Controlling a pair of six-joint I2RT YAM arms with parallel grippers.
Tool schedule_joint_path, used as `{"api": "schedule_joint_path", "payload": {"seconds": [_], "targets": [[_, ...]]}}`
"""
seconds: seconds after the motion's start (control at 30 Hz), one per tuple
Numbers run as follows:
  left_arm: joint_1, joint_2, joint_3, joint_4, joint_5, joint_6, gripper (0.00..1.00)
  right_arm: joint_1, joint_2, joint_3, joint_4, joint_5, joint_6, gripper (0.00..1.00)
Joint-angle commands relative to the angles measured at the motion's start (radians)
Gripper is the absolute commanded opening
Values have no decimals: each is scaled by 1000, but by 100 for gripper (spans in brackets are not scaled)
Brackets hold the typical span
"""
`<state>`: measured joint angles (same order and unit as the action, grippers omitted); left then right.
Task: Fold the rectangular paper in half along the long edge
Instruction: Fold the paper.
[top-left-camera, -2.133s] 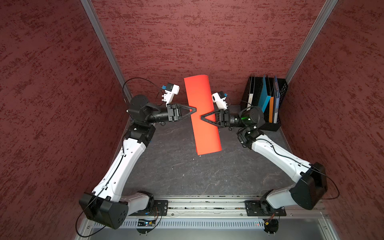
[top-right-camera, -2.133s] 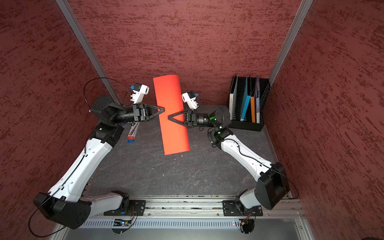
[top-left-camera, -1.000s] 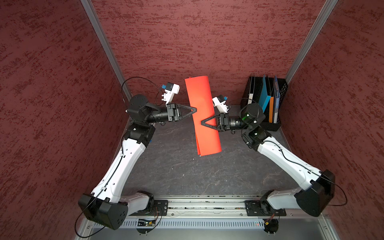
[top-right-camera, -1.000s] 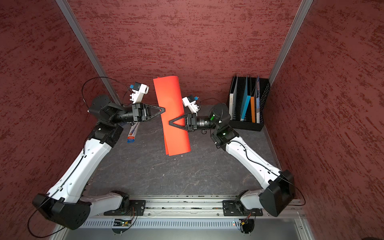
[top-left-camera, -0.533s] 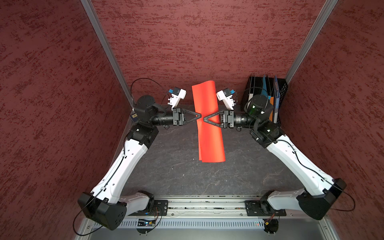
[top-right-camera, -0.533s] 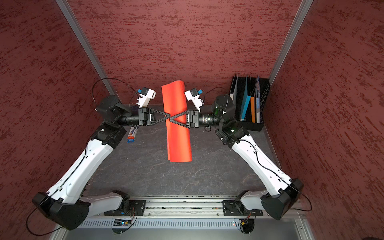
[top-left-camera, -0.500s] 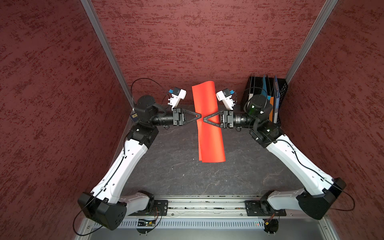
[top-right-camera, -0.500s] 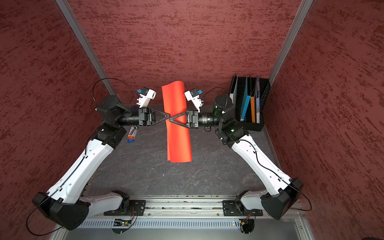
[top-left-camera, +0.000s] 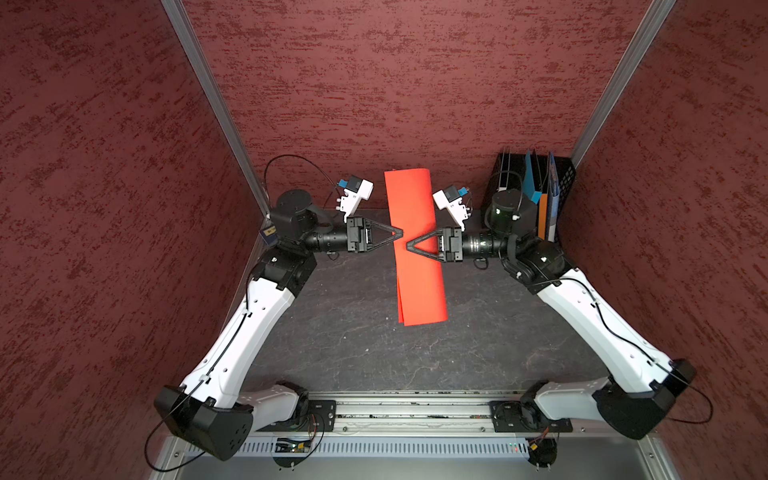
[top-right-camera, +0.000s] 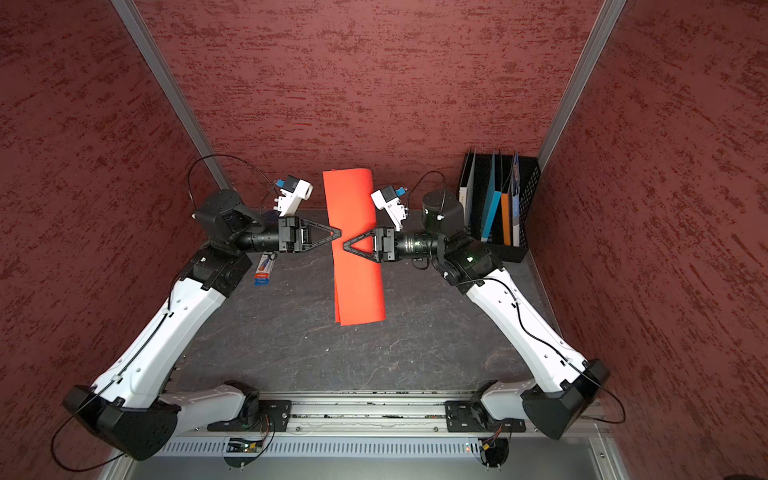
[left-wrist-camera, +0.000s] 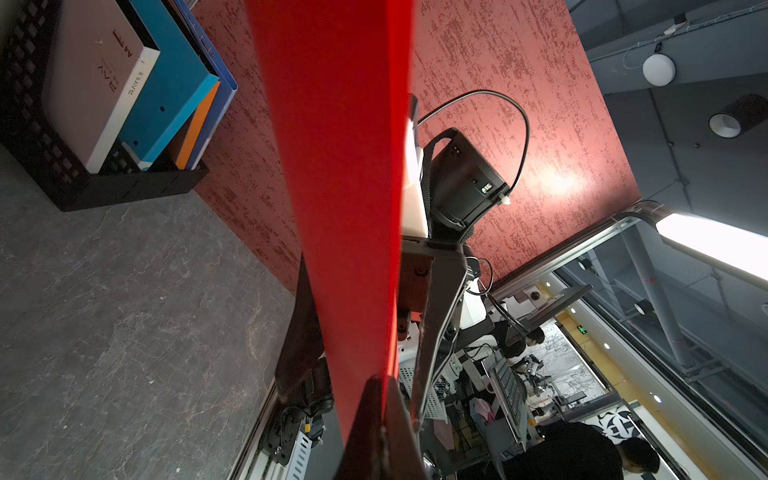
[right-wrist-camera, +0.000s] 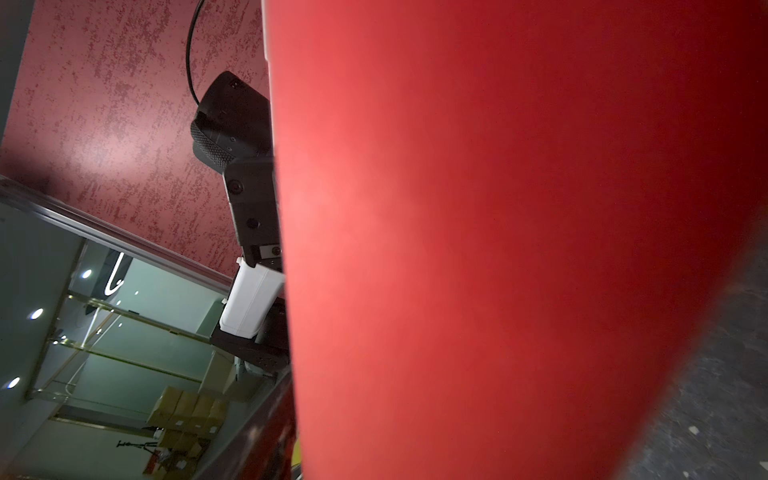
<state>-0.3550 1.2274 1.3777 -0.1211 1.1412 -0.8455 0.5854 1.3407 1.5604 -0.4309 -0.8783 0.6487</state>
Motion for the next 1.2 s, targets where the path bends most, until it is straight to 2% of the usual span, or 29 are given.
{"api": "schedule_joint_path", "payload": {"seconds": [0.0, 0.5, 0.67, 0.87, 1.17], "targets": [[-9, -13, 28, -37, -11, 47, 0, -4, -36, 33, -59, 57, -64, 63], [-9, -5, 24, -22, -25, 46, 1, -4, -46, 14, 4, 9, -9, 43], [-10, -6, 26, -20, -25, 45, 12, -4, -42, 15, 49, -34, 24, 39], [-10, -11, 13, 18, -13, 23, 30, -6, -39, 0, 109, -100, 69, 36], [-3, -11, 11, 57, -5, 2, 32, -33, -47, -24, 147, -154, 114, 34]]}}
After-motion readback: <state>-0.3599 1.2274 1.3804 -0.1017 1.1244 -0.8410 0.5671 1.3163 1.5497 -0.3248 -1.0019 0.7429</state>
